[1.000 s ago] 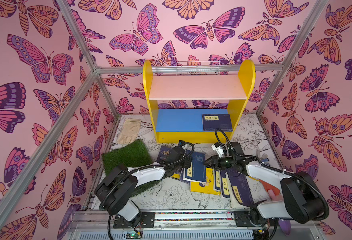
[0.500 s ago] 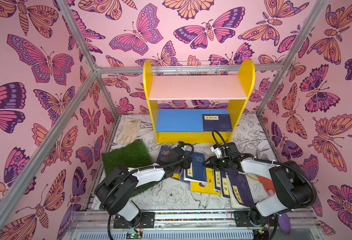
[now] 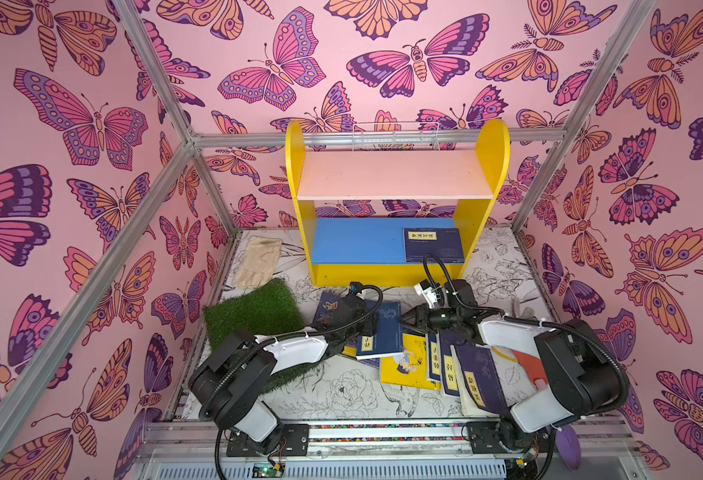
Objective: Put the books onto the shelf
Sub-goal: 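Lift the dark blue book upright with the right gripper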
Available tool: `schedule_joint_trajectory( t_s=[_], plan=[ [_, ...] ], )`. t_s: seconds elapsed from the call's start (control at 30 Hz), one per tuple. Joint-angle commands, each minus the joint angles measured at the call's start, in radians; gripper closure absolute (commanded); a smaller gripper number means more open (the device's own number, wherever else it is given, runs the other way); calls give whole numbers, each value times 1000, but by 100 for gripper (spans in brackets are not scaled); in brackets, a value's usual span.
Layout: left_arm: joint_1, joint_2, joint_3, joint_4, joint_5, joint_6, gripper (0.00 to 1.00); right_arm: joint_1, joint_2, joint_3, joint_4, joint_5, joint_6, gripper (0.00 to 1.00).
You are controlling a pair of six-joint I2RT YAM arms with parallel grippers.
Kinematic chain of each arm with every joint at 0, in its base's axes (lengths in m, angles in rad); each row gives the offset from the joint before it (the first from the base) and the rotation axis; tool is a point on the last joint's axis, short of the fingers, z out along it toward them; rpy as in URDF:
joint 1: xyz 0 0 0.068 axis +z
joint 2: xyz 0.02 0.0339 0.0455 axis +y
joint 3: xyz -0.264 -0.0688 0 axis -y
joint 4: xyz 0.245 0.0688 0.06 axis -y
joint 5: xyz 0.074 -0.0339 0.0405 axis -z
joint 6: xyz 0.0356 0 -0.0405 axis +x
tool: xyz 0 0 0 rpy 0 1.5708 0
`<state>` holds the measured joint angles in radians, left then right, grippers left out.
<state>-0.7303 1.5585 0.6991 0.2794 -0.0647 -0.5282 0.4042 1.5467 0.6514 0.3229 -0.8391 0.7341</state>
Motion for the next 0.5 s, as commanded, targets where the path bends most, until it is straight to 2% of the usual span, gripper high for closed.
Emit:
schedule_joint_trajectory(
  t_s=[0.0, 0.47],
  plan=[
    [2, 12, -31, 4, 22, -8, 41, 21, -40, 5, 82, -84, 0, 75],
    [2, 26, -61, 73, 43, -22, 42, 38, 105, 45, 48, -74, -30, 69]
  ],
)
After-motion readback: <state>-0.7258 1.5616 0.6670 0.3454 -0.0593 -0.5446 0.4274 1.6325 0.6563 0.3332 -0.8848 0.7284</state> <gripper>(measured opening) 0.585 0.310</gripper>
